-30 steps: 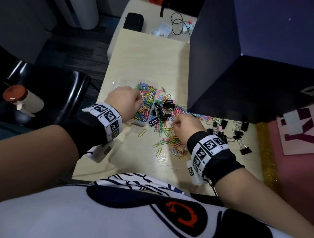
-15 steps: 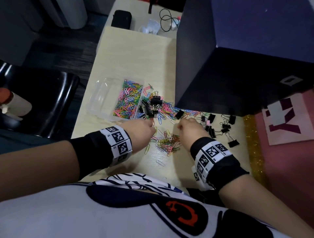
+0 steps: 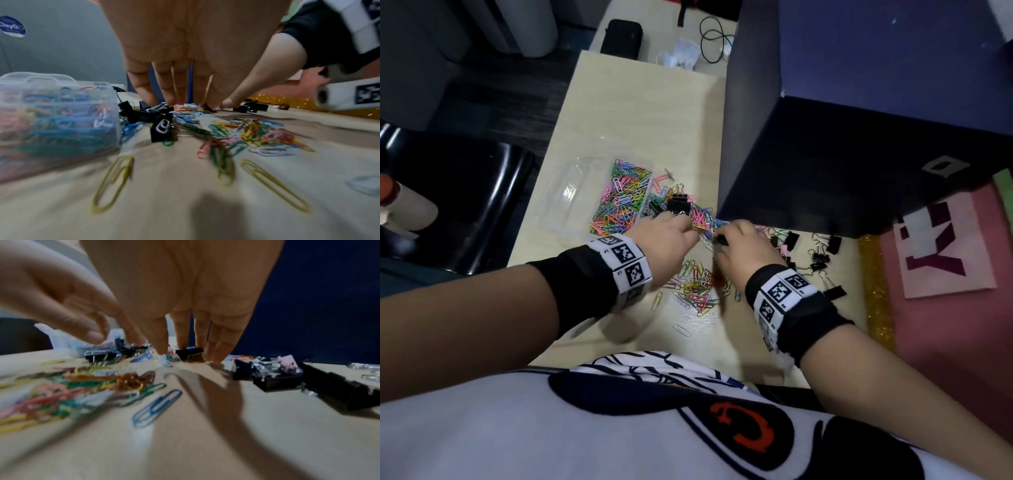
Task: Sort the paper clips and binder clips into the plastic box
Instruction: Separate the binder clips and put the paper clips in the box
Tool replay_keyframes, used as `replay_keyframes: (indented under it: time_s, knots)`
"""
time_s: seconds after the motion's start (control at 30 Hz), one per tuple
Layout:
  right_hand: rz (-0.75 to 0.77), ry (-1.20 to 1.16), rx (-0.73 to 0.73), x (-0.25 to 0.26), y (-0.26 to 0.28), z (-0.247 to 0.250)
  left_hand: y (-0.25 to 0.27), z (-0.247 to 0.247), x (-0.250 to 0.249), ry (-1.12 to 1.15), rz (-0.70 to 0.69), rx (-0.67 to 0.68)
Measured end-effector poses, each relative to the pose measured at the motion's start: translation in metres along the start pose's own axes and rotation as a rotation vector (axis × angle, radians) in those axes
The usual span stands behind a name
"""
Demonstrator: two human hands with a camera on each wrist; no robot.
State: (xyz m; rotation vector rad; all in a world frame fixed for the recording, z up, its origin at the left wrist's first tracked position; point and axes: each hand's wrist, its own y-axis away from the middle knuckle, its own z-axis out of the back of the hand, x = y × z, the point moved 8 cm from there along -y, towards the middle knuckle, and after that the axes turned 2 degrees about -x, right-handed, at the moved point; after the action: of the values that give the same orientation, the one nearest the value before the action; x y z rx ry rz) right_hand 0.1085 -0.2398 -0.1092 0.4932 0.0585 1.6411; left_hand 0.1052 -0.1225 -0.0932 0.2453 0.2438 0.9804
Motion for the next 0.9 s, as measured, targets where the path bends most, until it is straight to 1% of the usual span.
replay_keyframes:
  time_s: [0.13, 0.2, 0.27, 0.43, 0.53, 0.6, 0.7, 0.73, 0.77, 0.83, 0.9]
  knots:
    - [0.006, 0.095, -0.034, 0.0, 0.005, -0.007, -0.011, -0.004, 0.0, -0.042, 0.049, 0.008]
    - [0.009, 0.084, -0.061, -0.001, 0.01, -0.006, -0.014, -0.005, -0.002, -0.054, 0.052, -0.003]
    - [-0.024, 0.029, -0.084, -0.007, 0.014, -0.001, -0.016, -0.003, -0.006, -0.064, 0.047, -0.008]
    - [-0.193, -0.158, -0.202, -0.039, 0.026, 0.023, -0.027, 0.005, -0.01, -0.007, 0.064, -0.047]
    - [-0.293, -0.206, -0.242, -0.062, 0.03, 0.031, -0.033, 0.004, -0.013, 0.015, 0.107, -0.03]
    - [-0.367, -0.171, -0.248, -0.076, 0.032, 0.033, -0.035, 0.0, -0.017, -0.011, 0.085, -0.003]
    - [-0.457, 0.014, -0.226, -0.09, 0.036, 0.034, -0.029, -0.007, -0.026, -0.062, 0.014, 0.027]
    - [-0.447, 0.054, -0.231, -0.089, 0.036, 0.036, -0.026, -0.009, -0.03, -0.078, -0.012, 0.034]
    - [-0.403, 0.058, -0.24, -0.085, 0.035, 0.036, -0.022, -0.01, -0.035, -0.091, -0.04, 0.042]
    - [-0.244, 0.025, -0.221, -0.068, 0.027, 0.034, -0.015, -0.015, -0.044, -0.106, -0.091, 0.063]
    - [-0.126, 0.034, -0.15, -0.05, 0.017, 0.027, -0.008, -0.019, -0.054, -0.118, -0.135, 0.097]
